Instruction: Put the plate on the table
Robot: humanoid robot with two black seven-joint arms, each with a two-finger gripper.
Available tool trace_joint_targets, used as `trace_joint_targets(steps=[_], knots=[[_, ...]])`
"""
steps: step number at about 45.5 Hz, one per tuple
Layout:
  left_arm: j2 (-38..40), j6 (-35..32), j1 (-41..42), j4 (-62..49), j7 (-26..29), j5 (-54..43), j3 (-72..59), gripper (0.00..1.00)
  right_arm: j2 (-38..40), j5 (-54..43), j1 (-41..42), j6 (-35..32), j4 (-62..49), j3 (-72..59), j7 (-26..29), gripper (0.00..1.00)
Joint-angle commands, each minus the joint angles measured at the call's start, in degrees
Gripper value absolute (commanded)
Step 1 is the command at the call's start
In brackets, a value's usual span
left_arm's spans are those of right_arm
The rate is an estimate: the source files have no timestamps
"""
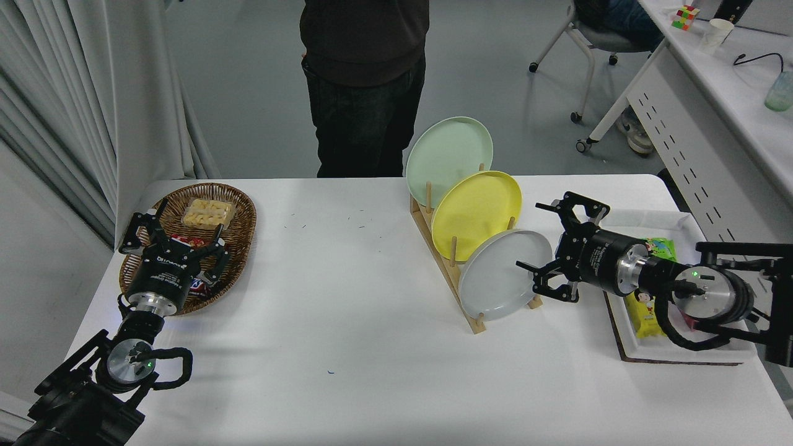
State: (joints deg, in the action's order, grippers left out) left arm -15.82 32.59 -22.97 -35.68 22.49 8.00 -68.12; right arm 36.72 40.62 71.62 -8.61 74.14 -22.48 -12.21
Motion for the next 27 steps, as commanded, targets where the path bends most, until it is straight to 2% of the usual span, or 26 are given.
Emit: trace_joint_targets(steps=[1,12,19,27], knots=[[0.0,0.02,-0.06,0.0,0.01,0.0,0.0,0.98,-2.79,-5.11,0.1,0.26,-2.77,1.04,1.22,1.0],[0.0,0.02,0.03,0.0,0.01,0.0,0.0,0.98,-2.18,-10.73,1.95,-0.71,-3.3,2.09,4.74,1.0],[0.0,0.02,-0.06,0.0,0.01,0.0,0.0,0.98,-2.62,-16.27,2.47,-0.71,-5.58,2.09,4.83,1.0],[0.0,-0.07,0.03,0.0,0.01,0.0,0.0,0.98,-2.62,-16.36,4.32,0.08,-6.46,1.92,4.83,1.0]])
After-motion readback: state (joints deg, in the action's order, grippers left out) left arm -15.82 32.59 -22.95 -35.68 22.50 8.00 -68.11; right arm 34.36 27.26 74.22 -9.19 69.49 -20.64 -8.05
